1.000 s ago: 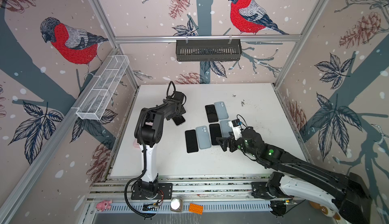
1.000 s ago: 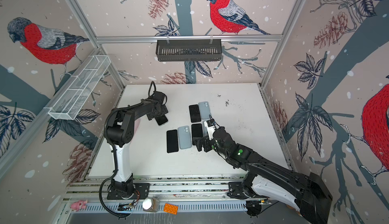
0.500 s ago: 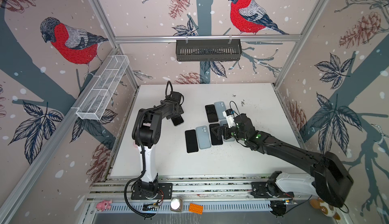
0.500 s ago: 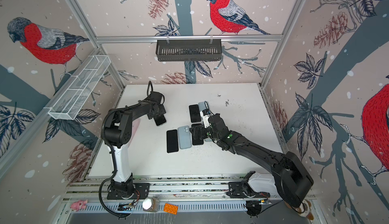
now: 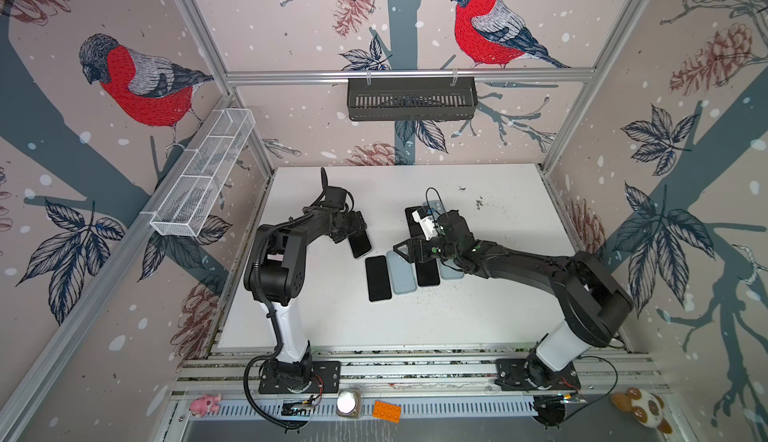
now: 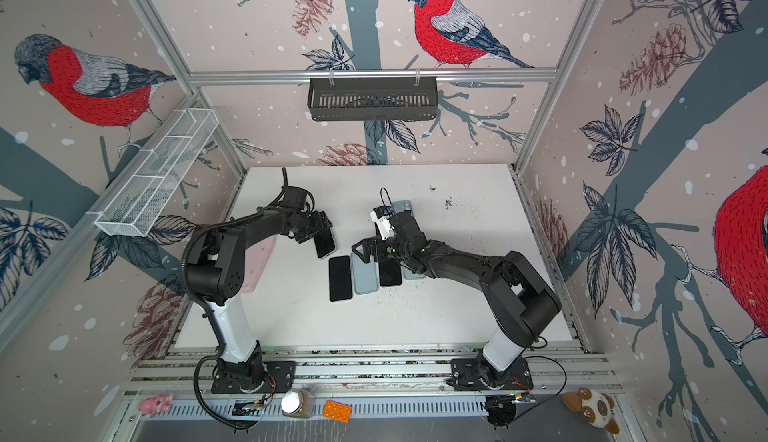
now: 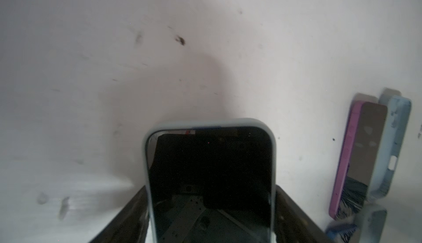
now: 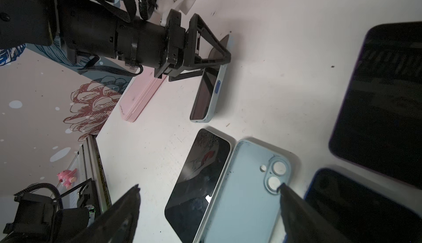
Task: Take the phone out of the phone case
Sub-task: Pick up the phone from the top-left of the table, then pass the phone.
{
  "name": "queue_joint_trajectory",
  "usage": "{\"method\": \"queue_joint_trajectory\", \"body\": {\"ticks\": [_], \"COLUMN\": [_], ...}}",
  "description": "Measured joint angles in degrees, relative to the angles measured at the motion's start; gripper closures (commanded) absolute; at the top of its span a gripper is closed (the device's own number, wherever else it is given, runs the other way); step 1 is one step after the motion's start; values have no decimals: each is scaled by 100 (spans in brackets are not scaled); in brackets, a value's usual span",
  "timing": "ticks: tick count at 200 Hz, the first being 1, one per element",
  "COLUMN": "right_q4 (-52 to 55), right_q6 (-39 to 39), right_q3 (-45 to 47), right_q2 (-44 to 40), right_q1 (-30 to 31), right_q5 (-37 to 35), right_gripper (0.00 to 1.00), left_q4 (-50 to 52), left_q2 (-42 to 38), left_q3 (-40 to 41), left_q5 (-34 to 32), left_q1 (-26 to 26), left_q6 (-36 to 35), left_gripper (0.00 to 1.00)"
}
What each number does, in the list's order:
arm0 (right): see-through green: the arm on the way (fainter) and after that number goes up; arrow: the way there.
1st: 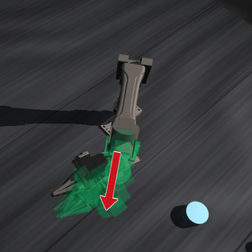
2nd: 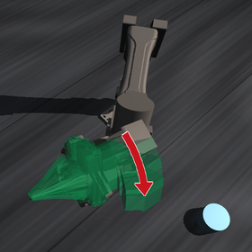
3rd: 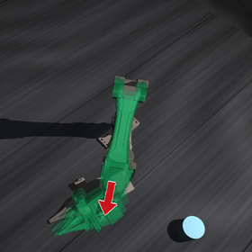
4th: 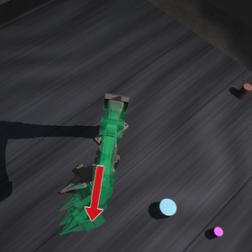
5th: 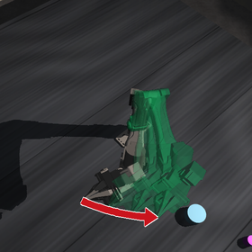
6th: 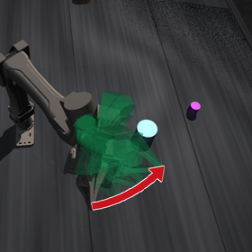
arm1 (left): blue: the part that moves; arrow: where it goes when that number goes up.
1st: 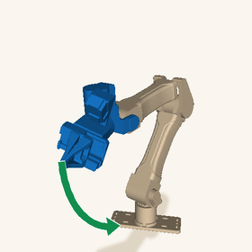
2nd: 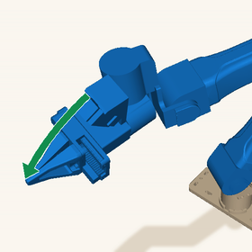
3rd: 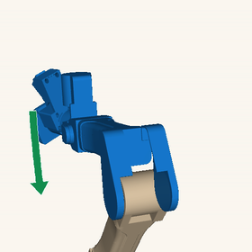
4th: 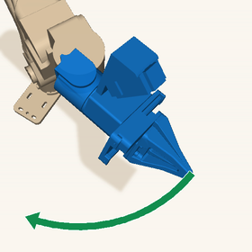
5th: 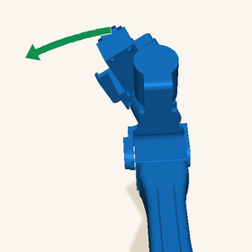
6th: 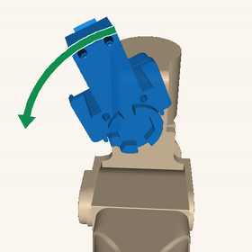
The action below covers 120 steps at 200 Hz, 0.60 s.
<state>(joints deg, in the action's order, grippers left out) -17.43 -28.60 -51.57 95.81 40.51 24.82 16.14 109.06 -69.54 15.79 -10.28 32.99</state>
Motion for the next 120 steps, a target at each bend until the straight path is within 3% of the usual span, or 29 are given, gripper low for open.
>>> {"method": "queue_joint_trajectory", "body": {"ticks": [57, 120], "right_q4": [-708, -824], "right_q6": [-166, -297], "right_q3": [-402, -953], "right_q2": [850, 1464], "right_q1": [109, 216], "right_q5": [485, 570], "right_gripper": [16, 27], "left_q4": [-103, -267], "left_q2": [-413, -839], "left_q3": [116, 442], "left_q5": [850, 1139], "left_q1": [2, -46], "left_q6": [-24, 114], "left_gripper": [60, 63]}}
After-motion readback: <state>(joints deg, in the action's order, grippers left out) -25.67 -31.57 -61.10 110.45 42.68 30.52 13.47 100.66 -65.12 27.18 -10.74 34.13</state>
